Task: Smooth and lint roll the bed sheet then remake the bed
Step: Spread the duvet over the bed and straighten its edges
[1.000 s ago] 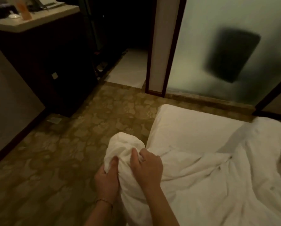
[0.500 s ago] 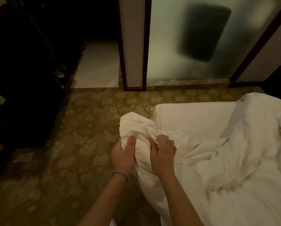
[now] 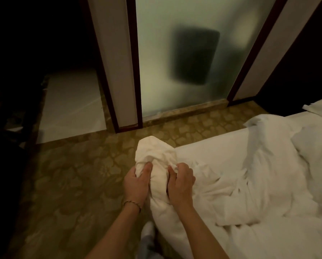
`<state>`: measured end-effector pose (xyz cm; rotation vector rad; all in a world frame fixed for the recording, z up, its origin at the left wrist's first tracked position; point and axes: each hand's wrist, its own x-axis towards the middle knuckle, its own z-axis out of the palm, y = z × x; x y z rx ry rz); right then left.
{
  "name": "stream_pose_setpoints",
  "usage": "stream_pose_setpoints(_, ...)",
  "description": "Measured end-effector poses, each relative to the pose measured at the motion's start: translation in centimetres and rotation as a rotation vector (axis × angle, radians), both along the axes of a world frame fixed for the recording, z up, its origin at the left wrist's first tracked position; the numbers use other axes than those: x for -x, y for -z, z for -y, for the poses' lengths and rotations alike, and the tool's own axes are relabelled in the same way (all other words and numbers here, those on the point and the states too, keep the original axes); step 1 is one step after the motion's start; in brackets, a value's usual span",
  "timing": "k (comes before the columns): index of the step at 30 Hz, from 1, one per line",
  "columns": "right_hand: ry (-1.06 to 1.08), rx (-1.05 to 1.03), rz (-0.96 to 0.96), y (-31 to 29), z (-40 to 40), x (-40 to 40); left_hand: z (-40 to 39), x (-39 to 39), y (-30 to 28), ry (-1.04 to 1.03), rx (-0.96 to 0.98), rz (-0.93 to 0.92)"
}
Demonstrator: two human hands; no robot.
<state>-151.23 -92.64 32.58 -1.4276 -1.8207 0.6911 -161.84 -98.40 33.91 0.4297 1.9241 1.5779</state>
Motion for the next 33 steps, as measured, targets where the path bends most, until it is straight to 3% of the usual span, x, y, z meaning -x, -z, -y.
stream_pose_setpoints(10, 0.111, 0.005, -0.004, 0.9, -20.6, 13.6, -20.8, 13.0, 1.8, 0.051, -0.016, 0.074)
stream_pose_setpoints(13, 0.079, -0.117, -0.023, -2.0, -26.1, 17.1, -25.4, 15.9, -0.1, 0.030, -0.069, 0.070)
stream_pose_setpoints(16, 0.051, -0.375, -0.014, -5.9, -30.7, 21.0, -29.5, 19.4, -2.9, -0.013, -0.143, 0.061)
stream_pose_setpoints(20, 0.006, -0.516, 0.144, -7.5, -34.9, 27.0, -34.0, 24.5, -2.6, -0.105, -0.209, 0.133)
stream_pose_setpoints(23, -0.012, -0.374, 0.309, -2.3, -38.1, 29.4, -37.2, 26.9, 2.1, -0.038, -0.092, 0.188)
stream_pose_setpoints(27, -0.095, 0.030, 0.514, 8.7, -40.5, 29.2, -39.3, 28.1, 12.4, 0.051, 0.142, 0.258)
stream_pose_setpoints(33, -0.139, 0.162, 0.641, 26.0, -39.7, 28.9, -39.0, 30.2, 27.8, 0.162, 0.386, 0.178)
